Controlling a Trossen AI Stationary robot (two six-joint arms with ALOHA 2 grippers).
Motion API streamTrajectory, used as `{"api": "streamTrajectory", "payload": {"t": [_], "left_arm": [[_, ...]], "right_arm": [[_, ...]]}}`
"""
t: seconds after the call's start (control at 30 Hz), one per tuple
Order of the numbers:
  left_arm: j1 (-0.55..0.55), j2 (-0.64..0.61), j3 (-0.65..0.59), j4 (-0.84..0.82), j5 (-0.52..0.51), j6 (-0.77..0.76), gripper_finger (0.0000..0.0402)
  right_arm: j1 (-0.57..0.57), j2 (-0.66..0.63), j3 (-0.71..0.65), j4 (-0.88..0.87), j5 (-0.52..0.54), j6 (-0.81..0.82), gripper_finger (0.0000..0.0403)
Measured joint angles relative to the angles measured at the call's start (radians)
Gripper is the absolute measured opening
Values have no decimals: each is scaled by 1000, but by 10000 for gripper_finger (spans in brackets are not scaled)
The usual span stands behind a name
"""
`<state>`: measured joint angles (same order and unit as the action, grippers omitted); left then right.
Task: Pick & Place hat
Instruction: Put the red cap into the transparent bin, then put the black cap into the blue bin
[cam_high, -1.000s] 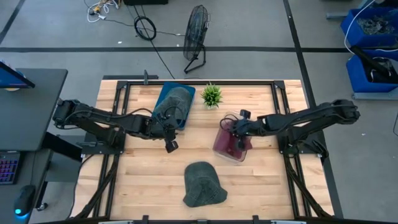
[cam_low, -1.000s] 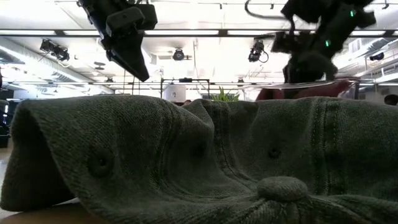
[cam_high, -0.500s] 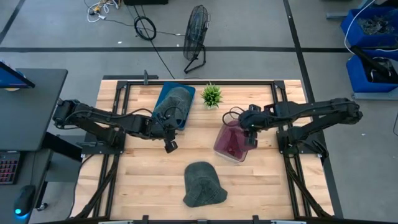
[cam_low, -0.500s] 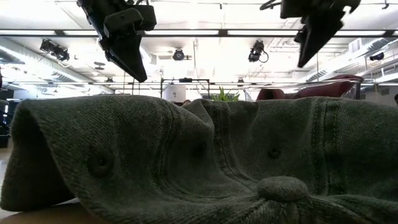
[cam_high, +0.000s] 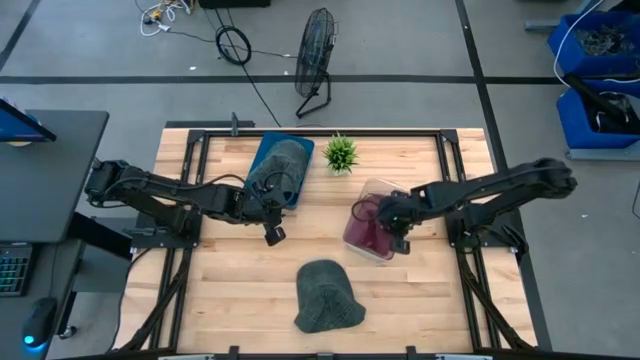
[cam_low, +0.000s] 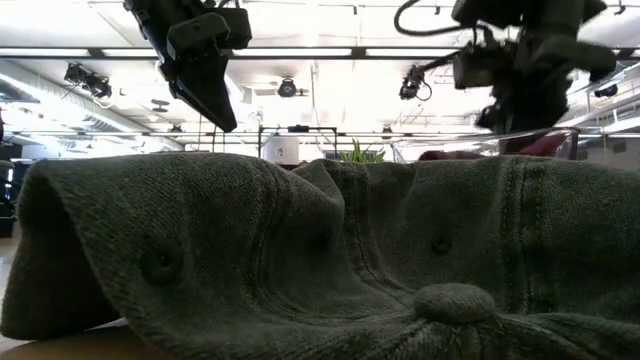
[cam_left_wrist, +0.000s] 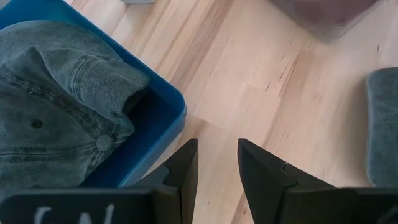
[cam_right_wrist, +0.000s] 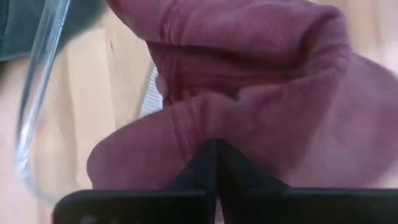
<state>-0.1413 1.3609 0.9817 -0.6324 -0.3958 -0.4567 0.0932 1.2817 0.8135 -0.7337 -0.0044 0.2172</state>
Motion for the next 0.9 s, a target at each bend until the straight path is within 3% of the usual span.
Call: {"api": "streamTrajectory", "payload": {"t": [0.27,0.43,0.6,0.73,0.9], "left_arm": [[0,0,0,1,0,-1,116],[0,0,0,0,0,-2,116],[0,0,0,2,8,-2,116],[0,-9,0,35,92,-1,116],[-19,-5,0,180,313,-1,116]], "right_arm": [[-20,51,-119,280,45,48,7],[-35,73,-152,271,9,92,3],[-31,60,-101,222,-35,91,8],[-31,48,11,110,-38,33,8],[-31,48,161,-58,-35,2,19]]}}
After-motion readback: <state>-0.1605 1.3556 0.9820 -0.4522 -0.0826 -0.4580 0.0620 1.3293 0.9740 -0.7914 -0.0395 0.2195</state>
